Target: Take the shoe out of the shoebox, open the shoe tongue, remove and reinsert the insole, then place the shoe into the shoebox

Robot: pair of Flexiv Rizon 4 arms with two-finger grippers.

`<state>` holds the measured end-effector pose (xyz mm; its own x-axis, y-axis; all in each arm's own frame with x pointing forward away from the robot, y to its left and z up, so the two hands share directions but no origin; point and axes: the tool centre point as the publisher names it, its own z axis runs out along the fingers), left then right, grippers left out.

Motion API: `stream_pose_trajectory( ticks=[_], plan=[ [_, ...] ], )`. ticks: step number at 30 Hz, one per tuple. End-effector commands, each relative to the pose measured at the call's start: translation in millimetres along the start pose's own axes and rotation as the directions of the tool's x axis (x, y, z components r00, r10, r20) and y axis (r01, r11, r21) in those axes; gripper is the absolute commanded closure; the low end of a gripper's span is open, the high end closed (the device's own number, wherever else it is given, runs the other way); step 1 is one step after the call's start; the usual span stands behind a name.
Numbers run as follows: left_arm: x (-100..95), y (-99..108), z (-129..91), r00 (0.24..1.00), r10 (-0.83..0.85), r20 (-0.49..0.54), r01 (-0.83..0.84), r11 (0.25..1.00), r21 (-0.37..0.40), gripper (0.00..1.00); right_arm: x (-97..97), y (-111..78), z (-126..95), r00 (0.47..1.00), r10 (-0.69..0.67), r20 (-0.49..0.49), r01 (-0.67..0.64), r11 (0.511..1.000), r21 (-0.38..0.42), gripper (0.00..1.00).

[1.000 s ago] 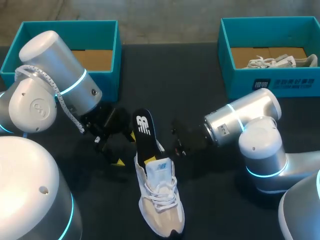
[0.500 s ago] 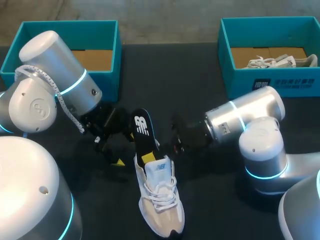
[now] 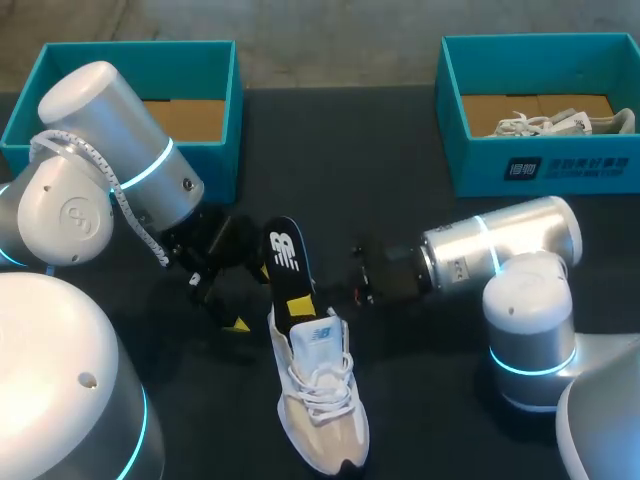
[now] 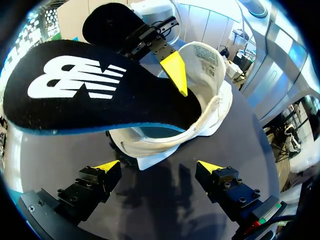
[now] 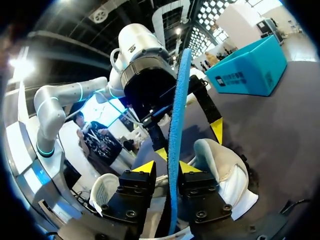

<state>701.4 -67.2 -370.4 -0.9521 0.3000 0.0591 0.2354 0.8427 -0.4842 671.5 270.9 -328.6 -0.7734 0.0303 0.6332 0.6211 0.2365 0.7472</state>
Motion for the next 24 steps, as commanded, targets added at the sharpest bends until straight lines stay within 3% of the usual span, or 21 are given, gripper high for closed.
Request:
stream_pose_trajectory(
  ticks=[1,6,16,24],
  plan=[
    [0.4,0,0,1.0,0.0,0.0,0.0,1.0,-0.003,0.0,0.4,2.3,3,1.0,0.0,0.002,0.0,1.0,-0.012,0.79],
    [0.4,0,0,1.0,0.0,0.0,0.0,1.0,-0.003,0.0,0.4,7.6,4,1.0,0.001,0.005,-0.001,1.0,-0.009,1.0],
    [0.4,0,0,1.0,0.0,0.0,0.0,1.0,-0.003,0.0,-4.5,-0.3,6,0.998,0.056,-0.001,-0.056,0.998,0.029,1.0],
    [0.4,0,0,1.0,0.0,0.0,0.0,1.0,-0.003,0.0,-3.4,-18.5,3,0.995,0.097,0.009,-0.097,0.994,0.041,1.0]
  ],
)
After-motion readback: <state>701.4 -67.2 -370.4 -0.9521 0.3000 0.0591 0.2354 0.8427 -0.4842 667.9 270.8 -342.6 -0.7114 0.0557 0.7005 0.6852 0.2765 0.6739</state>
